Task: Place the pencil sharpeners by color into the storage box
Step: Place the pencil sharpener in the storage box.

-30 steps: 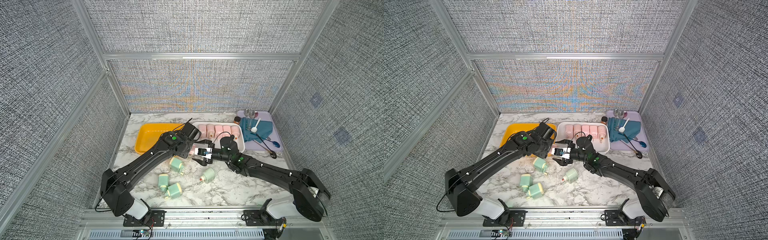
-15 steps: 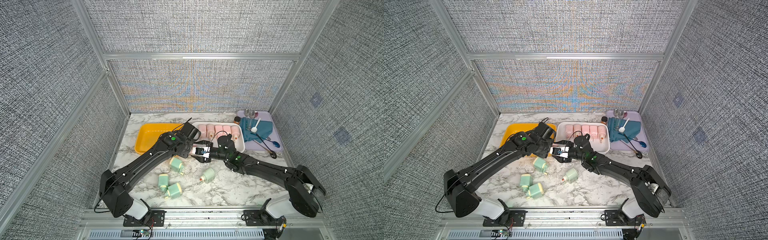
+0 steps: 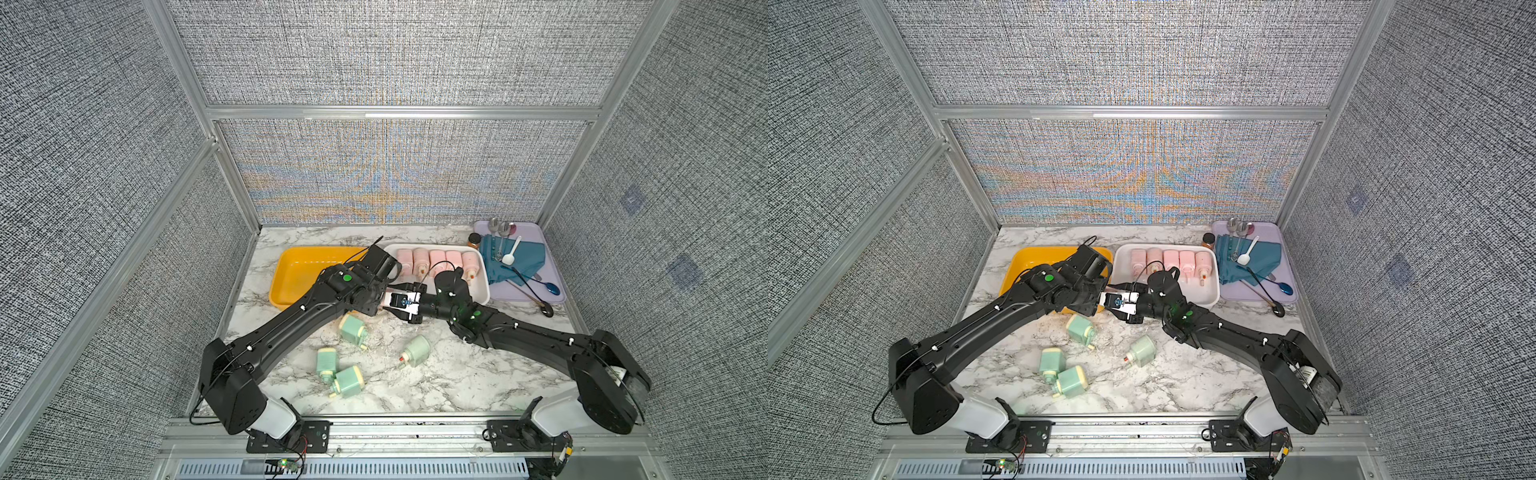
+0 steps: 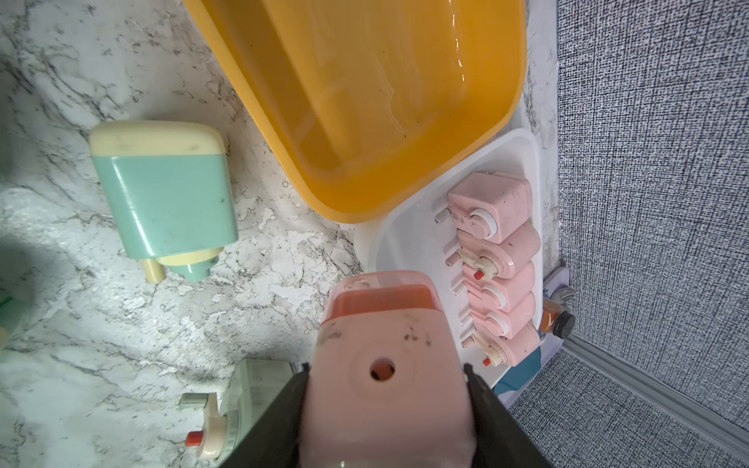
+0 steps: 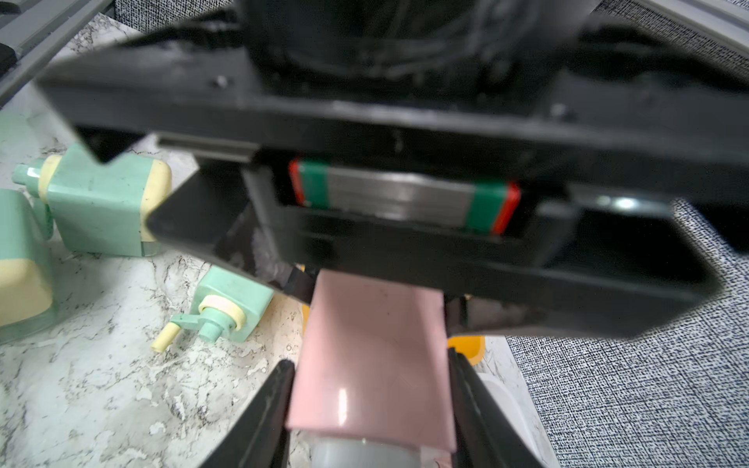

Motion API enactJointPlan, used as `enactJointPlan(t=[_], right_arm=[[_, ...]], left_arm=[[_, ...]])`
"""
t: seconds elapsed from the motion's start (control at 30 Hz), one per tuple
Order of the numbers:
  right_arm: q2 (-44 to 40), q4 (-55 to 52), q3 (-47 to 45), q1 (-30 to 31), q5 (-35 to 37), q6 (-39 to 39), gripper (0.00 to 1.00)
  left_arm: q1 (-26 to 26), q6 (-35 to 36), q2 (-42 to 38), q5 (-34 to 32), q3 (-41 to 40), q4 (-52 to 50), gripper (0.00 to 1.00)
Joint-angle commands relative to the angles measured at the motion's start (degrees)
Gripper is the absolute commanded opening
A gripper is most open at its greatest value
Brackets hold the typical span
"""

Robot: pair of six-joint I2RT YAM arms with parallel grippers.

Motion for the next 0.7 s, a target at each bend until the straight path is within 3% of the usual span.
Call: enactJointPlan(t=[0.0,0.1,0.23,0.33,0.47,0.67], right_arm=[[0.2,-1.1,1.5,-0.7,-2.7,-1.9,0.00],[0.3,-1.0,1.4,-1.8,-3.6,-2.0,0.00],[0.0,-2.7,1.6,-3.8,-5.6,-2.4,0.00],[-0.2,-3.4,1.7,-6.4,-7.2,-2.5,0.00],[1.1,-5.7,2.8,-9.8,-7.6,-3.0,0.00],[3.7,-8.8,4.9,-15.2,-8.9,-4.0,0.00]], left_arm=[[0.2,0.2,0.5,-0.5,-0.1,1.6,0.02],[0.4,0.9,0.8,-0.6,0.1,1.6,0.18],[0.4,5.1,0.8,-3.7,0.1,2.6,0.73],[0.4,10.9,0.7,-9.9,0.3,3.0,0.98],[0.7,19.0,-0.2,-17.0,-0.4,3.5,1.00],[0.8,40.1,-1.4,-23.6,-0.7,5.1,1.00]])
